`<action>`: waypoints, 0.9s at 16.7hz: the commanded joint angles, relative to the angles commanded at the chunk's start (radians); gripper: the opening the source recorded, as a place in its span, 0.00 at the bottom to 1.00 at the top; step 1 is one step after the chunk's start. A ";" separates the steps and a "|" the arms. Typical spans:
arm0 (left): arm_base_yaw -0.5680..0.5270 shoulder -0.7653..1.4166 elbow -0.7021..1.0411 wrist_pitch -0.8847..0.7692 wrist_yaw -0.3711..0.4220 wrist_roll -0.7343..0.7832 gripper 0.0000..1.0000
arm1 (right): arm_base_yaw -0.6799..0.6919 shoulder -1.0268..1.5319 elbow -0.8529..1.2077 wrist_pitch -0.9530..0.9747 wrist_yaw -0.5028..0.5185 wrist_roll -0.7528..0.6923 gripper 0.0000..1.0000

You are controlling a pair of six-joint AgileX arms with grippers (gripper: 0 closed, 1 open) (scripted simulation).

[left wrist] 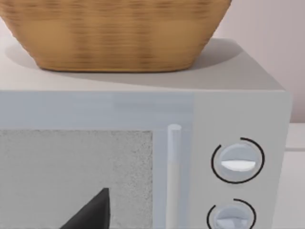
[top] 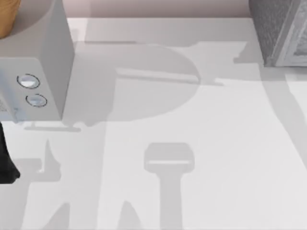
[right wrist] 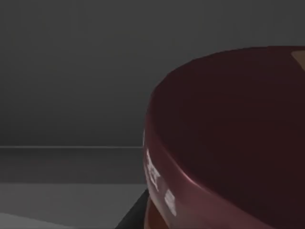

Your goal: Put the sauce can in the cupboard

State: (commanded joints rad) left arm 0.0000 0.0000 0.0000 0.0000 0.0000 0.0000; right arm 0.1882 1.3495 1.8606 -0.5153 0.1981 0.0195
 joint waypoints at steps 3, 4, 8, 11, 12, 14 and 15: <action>0.000 0.000 0.000 0.000 0.000 0.000 1.00 | -0.004 0.039 0.039 0.009 -0.010 -0.006 0.00; 0.000 0.000 0.000 0.000 0.000 0.000 1.00 | -0.009 0.073 0.073 0.015 -0.016 -0.008 0.00; 0.000 0.000 0.000 0.000 0.000 0.000 1.00 | -0.046 0.297 0.256 0.043 -0.041 0.002 0.00; 0.000 0.000 0.000 0.000 0.000 0.000 1.00 | -0.072 0.453 0.377 0.066 -0.064 0.005 0.00; 0.000 0.000 0.000 0.000 0.000 0.000 1.00 | -0.079 0.485 0.407 0.073 -0.070 0.003 0.00; 0.000 0.000 0.000 0.000 0.000 0.000 1.00 | -0.085 0.516 0.437 0.080 -0.077 0.000 0.00; 0.000 0.000 0.000 0.000 0.000 0.000 1.00 | -0.085 0.517 0.438 0.080 -0.077 -0.001 0.00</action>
State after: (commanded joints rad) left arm 0.0000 0.0000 0.0000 0.0000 0.0000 0.0000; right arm 0.1029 1.8662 2.2987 -0.4354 0.1209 0.0189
